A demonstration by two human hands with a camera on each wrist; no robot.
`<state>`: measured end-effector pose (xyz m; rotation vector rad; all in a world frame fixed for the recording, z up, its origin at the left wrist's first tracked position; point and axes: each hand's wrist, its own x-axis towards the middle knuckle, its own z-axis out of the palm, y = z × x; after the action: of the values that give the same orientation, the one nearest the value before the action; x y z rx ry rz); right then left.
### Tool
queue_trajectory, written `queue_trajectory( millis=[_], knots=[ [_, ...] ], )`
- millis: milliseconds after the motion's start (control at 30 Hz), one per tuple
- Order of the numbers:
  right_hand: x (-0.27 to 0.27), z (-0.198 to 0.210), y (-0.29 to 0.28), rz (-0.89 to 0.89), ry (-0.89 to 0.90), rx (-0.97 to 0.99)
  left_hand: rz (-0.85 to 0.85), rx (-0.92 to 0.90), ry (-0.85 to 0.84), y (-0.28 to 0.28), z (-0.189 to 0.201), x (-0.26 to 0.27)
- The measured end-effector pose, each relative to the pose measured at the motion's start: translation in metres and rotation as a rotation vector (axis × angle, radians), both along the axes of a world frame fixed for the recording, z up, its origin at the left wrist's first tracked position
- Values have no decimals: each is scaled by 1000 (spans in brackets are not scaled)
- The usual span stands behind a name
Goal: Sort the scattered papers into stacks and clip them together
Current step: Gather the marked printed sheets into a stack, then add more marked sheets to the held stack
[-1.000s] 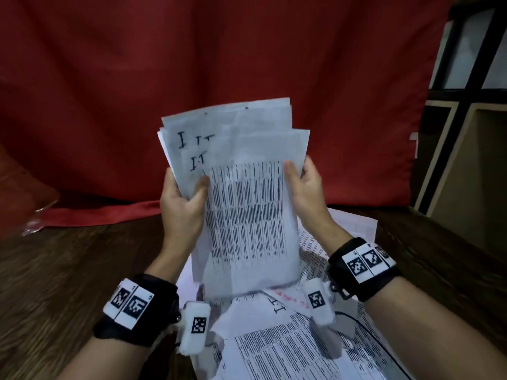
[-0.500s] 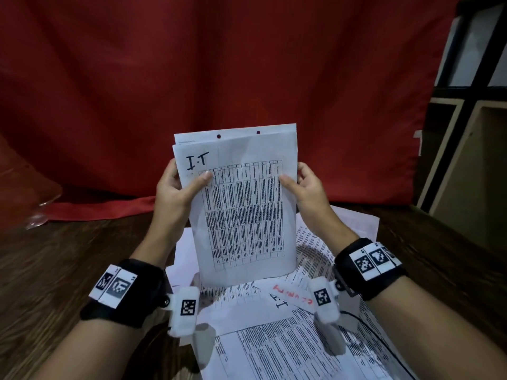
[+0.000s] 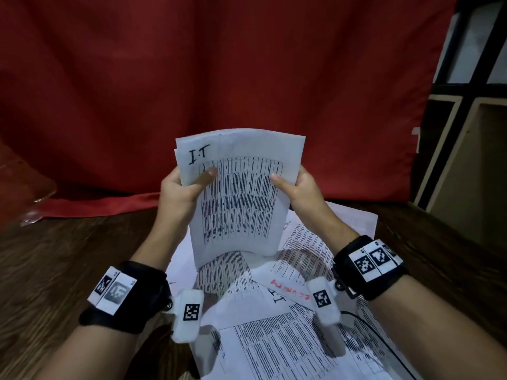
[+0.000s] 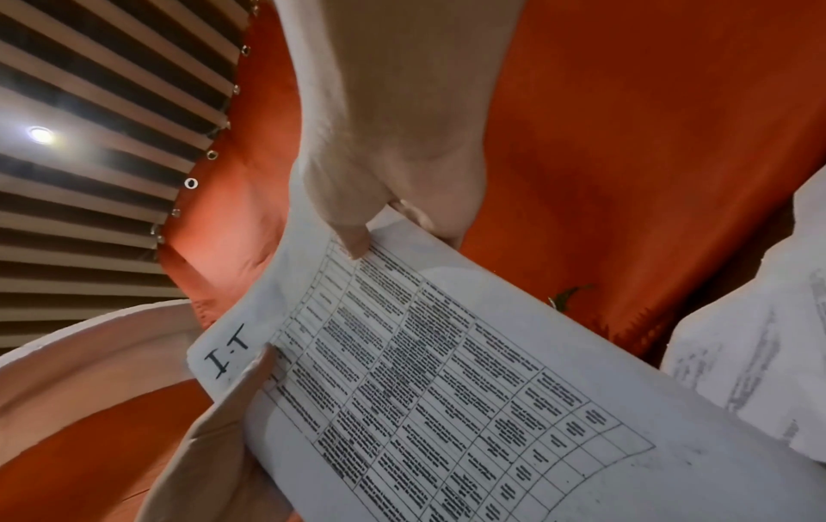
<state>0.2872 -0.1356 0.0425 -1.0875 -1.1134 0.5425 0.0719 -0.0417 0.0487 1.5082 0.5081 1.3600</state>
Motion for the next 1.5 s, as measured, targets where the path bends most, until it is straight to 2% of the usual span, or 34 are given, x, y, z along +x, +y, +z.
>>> queue_trajectory(
  millis=[167,267,367,433,600,667,767,900,1033,1167,1400,1500],
  knots=[
    [4,-8,7,18,-15,-178,-98,-39,172,20,-6,-10],
    [3,-9,12,4,-1,-177,-107,5,290,29,-21,-14],
    [9,-10,12,71,-43,-188,-80,30,328,34,-34,-18],
    [20,-13,12,130,-211,-279,-18,44,307,38,-38,-21],
    [43,-34,5,203,-1036,-780,71,35,205,44,-34,-35],
    [40,-44,5,231,-1214,-898,95,22,146,44,-29,-43],
    [32,-56,11,309,-1378,-941,163,22,64,47,-22,-56],
    [27,-69,25,458,-1495,-955,245,5,-4,50,-15,-74],
    [28,-78,39,477,-1553,-929,291,-10,-29,59,-23,-92],
    [31,-80,47,430,-1531,-997,306,-15,-30,63,-31,-98],
    [76,-47,52,220,-1410,-917,317,-39,13,62,-34,-95],
    [82,-47,61,175,-1395,-878,305,-38,24,66,-38,-91]
  ],
)
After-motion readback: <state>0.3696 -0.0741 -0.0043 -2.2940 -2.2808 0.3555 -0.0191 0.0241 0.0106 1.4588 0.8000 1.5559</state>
